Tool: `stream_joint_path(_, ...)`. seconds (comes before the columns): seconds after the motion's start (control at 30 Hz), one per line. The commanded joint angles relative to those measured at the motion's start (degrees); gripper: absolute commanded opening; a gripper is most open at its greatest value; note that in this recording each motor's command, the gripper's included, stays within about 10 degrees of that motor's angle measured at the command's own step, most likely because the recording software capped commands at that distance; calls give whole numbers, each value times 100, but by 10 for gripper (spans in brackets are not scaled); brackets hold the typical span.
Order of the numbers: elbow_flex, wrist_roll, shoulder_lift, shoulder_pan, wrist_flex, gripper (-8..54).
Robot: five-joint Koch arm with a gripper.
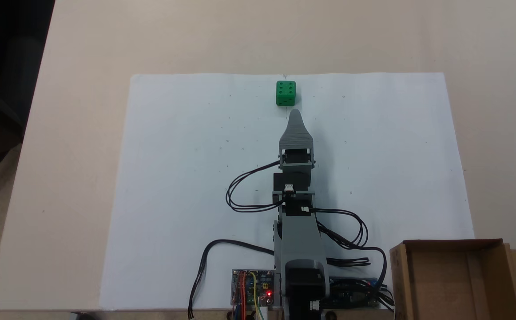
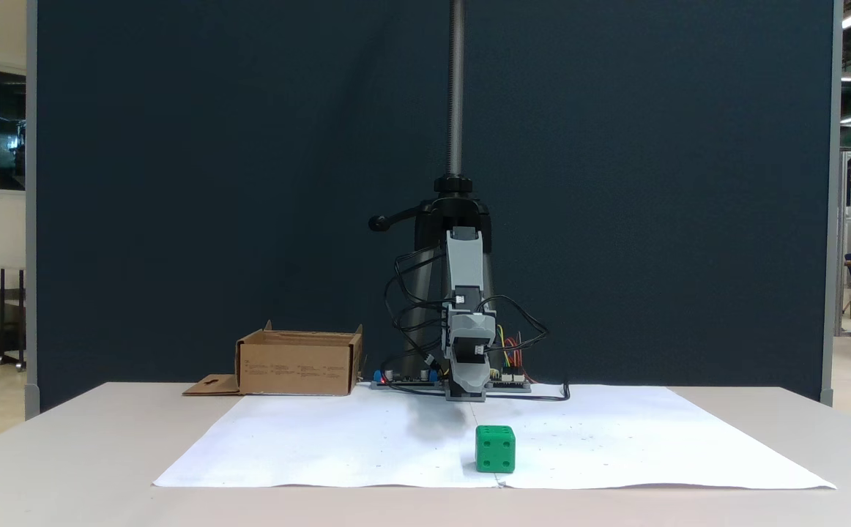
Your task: Grasp a green dice and put it in the bin.
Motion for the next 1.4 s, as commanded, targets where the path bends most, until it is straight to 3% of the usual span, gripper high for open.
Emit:
stream_joint_path(0.0, 413, 26, 563, 562, -615, 438)
stream_joint_path(1.0, 422, -44, 598, 615, -633, 441)
stream_joint_path(1.37, 316, -53, 598, 580, -580, 403)
